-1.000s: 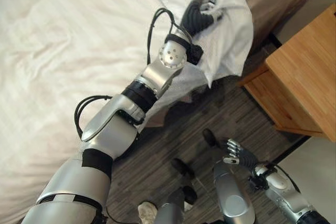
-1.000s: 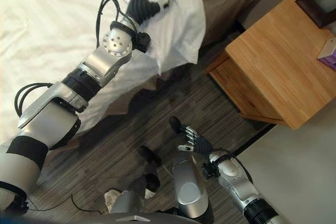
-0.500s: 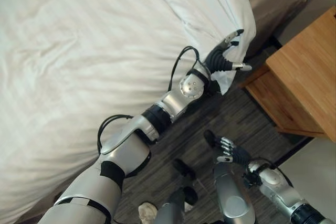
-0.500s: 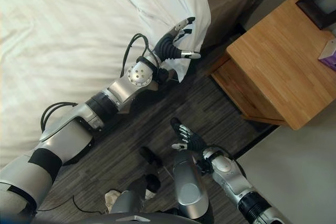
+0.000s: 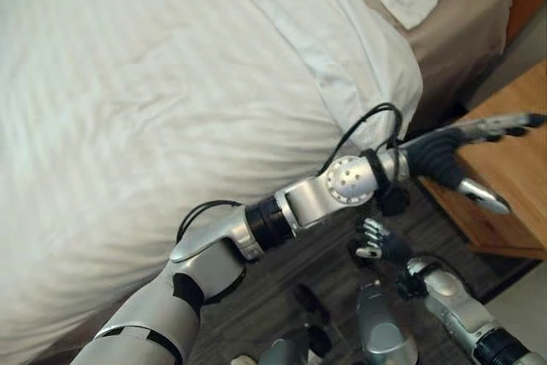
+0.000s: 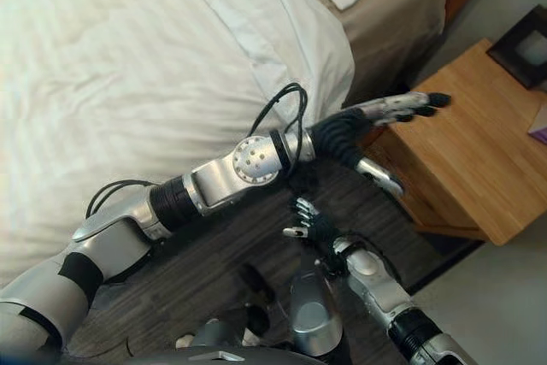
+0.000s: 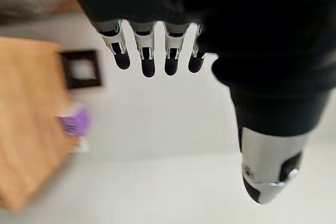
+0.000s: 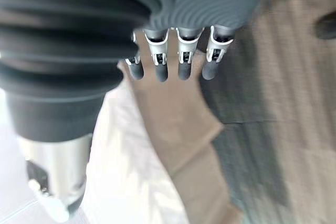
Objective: Making the bed.
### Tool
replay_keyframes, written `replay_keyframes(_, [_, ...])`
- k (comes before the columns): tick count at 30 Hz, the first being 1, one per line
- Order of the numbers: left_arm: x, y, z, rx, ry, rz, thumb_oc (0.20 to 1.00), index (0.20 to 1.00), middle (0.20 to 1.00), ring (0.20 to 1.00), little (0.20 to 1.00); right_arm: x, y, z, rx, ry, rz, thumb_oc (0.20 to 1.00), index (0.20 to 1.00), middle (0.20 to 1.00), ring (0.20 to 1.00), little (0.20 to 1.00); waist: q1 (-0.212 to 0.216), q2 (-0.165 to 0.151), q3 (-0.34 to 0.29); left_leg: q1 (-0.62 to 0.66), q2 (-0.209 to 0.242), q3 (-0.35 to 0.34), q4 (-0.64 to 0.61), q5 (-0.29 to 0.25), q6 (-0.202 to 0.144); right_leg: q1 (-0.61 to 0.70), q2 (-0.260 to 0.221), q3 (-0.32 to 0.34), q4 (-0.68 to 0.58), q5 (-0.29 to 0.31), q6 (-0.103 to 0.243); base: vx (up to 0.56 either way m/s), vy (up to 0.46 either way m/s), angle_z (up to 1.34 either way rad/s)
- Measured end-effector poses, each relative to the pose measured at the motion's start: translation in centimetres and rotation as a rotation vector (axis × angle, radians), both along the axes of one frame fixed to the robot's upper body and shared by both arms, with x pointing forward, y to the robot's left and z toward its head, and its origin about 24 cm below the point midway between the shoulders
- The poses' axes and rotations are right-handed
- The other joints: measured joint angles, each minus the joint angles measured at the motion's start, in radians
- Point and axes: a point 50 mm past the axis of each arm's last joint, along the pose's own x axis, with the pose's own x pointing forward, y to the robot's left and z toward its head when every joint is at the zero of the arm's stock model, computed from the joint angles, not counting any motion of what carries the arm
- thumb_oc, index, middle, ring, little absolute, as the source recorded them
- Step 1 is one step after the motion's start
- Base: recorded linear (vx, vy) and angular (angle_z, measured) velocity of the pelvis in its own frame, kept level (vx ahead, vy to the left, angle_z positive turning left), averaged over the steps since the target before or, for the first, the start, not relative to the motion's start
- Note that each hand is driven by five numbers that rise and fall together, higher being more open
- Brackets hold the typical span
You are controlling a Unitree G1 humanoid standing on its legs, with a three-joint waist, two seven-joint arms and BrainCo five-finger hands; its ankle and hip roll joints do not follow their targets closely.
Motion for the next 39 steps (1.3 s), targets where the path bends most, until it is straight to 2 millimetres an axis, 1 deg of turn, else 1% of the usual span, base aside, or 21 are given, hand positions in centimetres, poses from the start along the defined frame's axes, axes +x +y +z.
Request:
replay_keyframes(3, [-0.6, 1.7, 0.6, 0.011, -0.034, -0.037, 1.000, 1.000, 1.000, 1.000, 1.000, -1.3, -1.1, -0.9, 0.002, 0.040, -0.051, 1.000, 1.000, 1.000, 1.000, 1.000, 0.032, 0.009, -0.084, 0.027, 0.010, -0.014, 0.000, -0.006, -0.009, 0.040, 0.005, -0.015, -0.015, -0.013, -0.001, 0.02, -0.005, 0.13])
replay_keyframes(5, [-0.6, 3.0, 0.5, 0.015, -0.044, -0.032, 1.000, 1.000, 1.000, 1.000, 1.000, -2.1, -1.5, -1.7, -0.004, 0.076, -0.067, 1.000, 1.000, 1.000, 1.000, 1.000, 0.051, 0.005, -0.131, 0.042, 0.017, -0.030, 0.000, -0.006, -0.009, 0.064, 0.010, -0.032, -0.015, -0.020, -0.006, 0.01, -0.016, 0.19])
replay_keyframes(7, [0.0, 5.5, -0.3, 0.006, 0.024, 0.003, 1.000, 1.000, 1.000, 1.000, 1.000, -3.1, -3.1, -3.1, -0.035, 0.139, -0.130, 1.000, 1.000, 1.000, 1.000, 1.000, 0.086, -0.015, -0.193, 0.058, 0.025, -0.055, 0.000, -0.010, -0.007, 0.092, 0.016, -0.059, -0.016, -0.034, -0.017, 0.01, -0.031, 0.33])
replay_keyframes(8, [0.3, 6.7, -0.9, -0.016, 0.077, 0.024, 1.000, 1.000, 1.000, 1.000, 1.000, -3.5, -3.8, -3.2, -0.048, 0.146, -0.159, 1.000, 1.000, 1.000, 1.000, 1.000, 0.099, -0.015, -0.214, 0.065, 0.026, -0.067, 0.000, -0.009, -0.008, 0.105, 0.016, -0.071, -0.015, -0.039, -0.018, 0.00, -0.019, 0.47])
replay_keyframes(9, [0.5, 8.8, -2.1, -0.052, 0.158, 0.075, 1.000, 1.000, 1.000, 1.000, 1.000, -4.0, -4.9, -3.1, -0.048, 0.142, -0.217, 1.000, 1.000, 1.000, 1.000, 1.000, 0.099, -0.018, -0.228, 0.081, 0.028, -0.084, 0.000, -0.010, -0.009, 0.123, 0.016, -0.086, -0.015, -0.048, -0.020, -0.02, -0.004, 0.43])
replay_keyframes(10, [0.7, 11.6, -3.9, -0.065, 0.262, 0.151, 1.000, 1.000, 1.000, 1.000, 1.000, -4.4, -6.8, -2.8, -0.062, 0.126, -0.317, 1.000, 1.000, 1.000, 1.000, 1.000, 0.140, -0.027, -0.247, 0.084, 0.028, -0.102, 0.000, -0.011, -0.007, 0.140, 0.015, -0.103, -0.014, -0.052, -0.018, -0.02, -0.003, 0.41])
replay_keyframes(12, [0.0, 16.4, -6.6, -0.135, 0.427, 0.294, 1.000, 1.000, 1.000, 1.000, 1.000, -5.0, -9.1, -1.9, -0.083, 0.081, -0.446, 1.000, 1.000, 1.000, 1.000, 1.000, 0.146, -0.032, -0.248, 0.092, 0.028, -0.117, 0.000, -0.008, -0.012, 0.156, 0.014, -0.117, -0.016, -0.052, -0.015, 0.00, 0.001, 0.25])
replay_keyframes(13, [-0.3, 17.9, -7.7, -0.138, 0.486, 0.351, 1.000, 1.000, 1.000, 1.000, 1.000, -5.5, -9.9, -1.8, -0.087, 0.076, -0.498, 1.000, 1.000, 1.000, 1.000, 1.000, 0.147, -0.033, -0.252, 0.095, 0.029, -0.120, 0.000, -0.007, -0.011, 0.156, 0.014, -0.119, -0.016, -0.053, -0.018, 0.03, 0.012, 0.27])
replay_keyframes(14, [-0.9, 21.0, -9.4, -0.110, 0.573, 0.462, 1.000, 1.000, 1.000, 1.000, 1.000, -5.6, -11.2, -1.2, -0.116, 0.054, -0.550, 1.000, 1.000, 1.000, 1.000, 1.000, 0.161, -0.044, -0.255, 0.095, 0.027, -0.137, 0.000, -0.003, -0.005, 0.168, 0.011, -0.138, -0.017, -0.054, -0.019, 0.05, 0.022, 0.22])
replay_keyframes(16, [-1.5, 23.5, -10.8, -0.108, 0.654, 0.564, 1.000, 1.000, 1.000, 1.000, 1.000, -5.7, -11.8, -0.6, -0.137, 0.028, -0.578, 1.000, 1.000, 1.000, 1.000, 1.000, 0.161, -0.065, -0.249, 0.103, 0.028, -0.138, 0.000, -0.003, -0.005, 0.173, 0.012, -0.137, -0.017, -0.054, -0.019, 0.04, 0.020, 0.15])
replay_keyframes(17, [-1.7, 24.4, -11.4, -0.093, 0.683, 0.602, 1.000, 1.000, 1.000, 1.000, 1.000, -5.7, -12.2, -0.4, -0.156, 0.019, -0.592, 0.878, 0.878, 0.878, 0.878, 0.878, 0.173, -0.076, -0.252, 0.105, 0.026, -0.143, 0.000, -0.003, -0.005, 0.182, 0.010, -0.146, -0.017, -0.055, -0.018, 0.04, 0.009, 0.07])
replay_keyframes(18, [-3.3, 27.2, -13.0, -0.146, 0.766, 0.714, 1.000, 1.000, 1.000, 1.000, 1.000, -4.6, -12.3, 0.7, -0.178, -0.032, -0.569, 0.200, 0.200, 0.200, 0.200, 0.200, 0.183, -0.093, -0.253, 0.110, 0.025, -0.148, 0.000, -0.012, -0.015, 0.192, 0.007, -0.146, -0.018, -0.058, -0.014, 0.02, 0.007, 0.10])
replay_keyframes(20, [-5.2, 29.3, -14.6, -0.169, 0.840, 0.826, 1.000, 1.000, 1.000, 1.000, 1.000, -4.0, -13.0, 2.1, -0.200, -0.094, -0.584, 0.200, 0.200, 0.200, 0.200, 0.200, 0.190, -0.109, -0.259, 0.113, 0.022, -0.166, 0.000, -0.009, -0.009, 0.202, 0.004, -0.162, -0.018, -0.062, -0.015, 0.00, -0.006, 0.23])
replay_keyframes(23, [-6.0, 29.5, -15.7, -0.186, 0.894, 0.849, 1.000, 1.000, 1.000, 1.000, 1.000, -2.3, -12.9, 3.6, -0.185, -0.164, -0.582, 0.200, 0.200, 0.200, 0.200, 0.200, 0.231, -0.126, -0.265, 0.114, 0.019, -0.172, 0.000, -0.007, -0.006, 0.207, 0.001, -0.167, -0.022, -0.066, -0.013, -0.01, -0.014, 0.13])
replay_keyframes(25, [-6.5, 29.4, -16.6, -0.239, 0.934, 0.869, 1.000, 1.000, 1.000, 1.000, 1.000, 0.1, -11.8, 5.2, -0.141, -0.237, -0.551, 0.200, 0.200, 0.200, 0.200, 0.200, 0.253, -0.126, -0.266, 0.110, 0.017, -0.182, 0.000, -0.005, -0.003, 0.207, -0.003, -0.174, -0.023, -0.066, -0.012, -0.01, -0.024, 0.10])
replay_keyframes(27, [-6.4, 29.2, -16.6, -0.242, 0.937, 0.862, 1.000, 1.000, 1.000, 1.000, 1.000, 2.3, -10.4, 6.5, -0.072, -0.287, -0.504, 0.200, 0.200, 0.200, 0.200, 0.200, 0.265, -0.127, -0.266, 0.109, 0.018, -0.189, 0.000, -0.002, 0.000, 0.208, -0.001, -0.179, -0.023, -0.067, -0.013, 0.01, -0.041, 0.07])
replay_keyframes(28, [-6.4, 29.2, -16.5, -0.262, 0.937, 0.863, 1.000, 1.000, 1.000, 1.000, 1.000, 4.3, -9.1, 7.6, 0.028, -0.312, -0.491, 0.200, 0.200, 0.200, 0.200, 0.200, 0.285, -0.124, -0.268, 0.109, 0.020, -0.189, 0.000, -0.002, 0.001, 0.209, 0.000, -0.183, -0.023, -0.067, -0.013, 0.01, -0.037, 0.06])
replay_keyframes(30, [-6.4, 28.7, -16.7, -0.289, 0.946, 0.850, 1.000, 1.000, 1.000, 1.000, 1.000, 5.9, -8.3, 8.3, 0.103, -0.322, -0.486, 0.200, 0.200, 0.200, 0.200, 0.200, 0.301, -0.122, -0.268, 0.109, 0.021, -0.192, 0.000, 0.000, 0.001, 0.211, 0.001, -0.187, -0.024, -0.067, -0.013, 0.00, 0.000, 0.00])
replay_keyframes(32, [-6.1, 28.4, -16.5, -0.302, 0.944, 0.840, 1.000, 1.000, 1.000, 1.000, 1.000, 7.1, -8.4, 8.5, 0.158, -0.313, -0.519, 0.200, 0.200, 0.200, 0.200, 0.200, 0.307, -0.124, -0.268, 0.108, 0.021, -0.192, 0.000, 0.001, 0.001, 0.208, 0.004, -0.184, -0.024, -0.066, -0.014, 0.00, -0.010, 0.03])
replay_keyframes(34, [-6.1, 28.5, -16.4, -0.304, 0.937, 0.847, 1.000, 1.000, 1.000, 1.000, 1.000, 8.3, -9.1, 8.7, 0.246, -0.291, -0.599, 0.200, 0.200, 0.200, 0.200, 0.200, 0.333, -0.121, -0.266, 0.103, 0.022, -0.196, 0.000, 0.003, 0.000, 0.207, 0.003, -0.189, -0.024, -0.066, -0.014, -0.01, -0.029, 0.07])
replay_keyframes(39, [-6.0, 28.5, -16.4, -0.306, 0.937, 0.851, 1.000, 1.000, 1.000, 1.000, 1.000, 10.5, -10.7, 10.0, 0.426, -0.278, -0.734, 0.200, 0.200, 0.200, 0.200, 0.200, 0.340, -0.102, -0.248, 0.087, 0.020, -0.213, 0.002, 0.009, -0.001, 0.198, 0.001, -0.202, -0.024, -0.067, -0.014, -0.01, -0.032, 0.07])
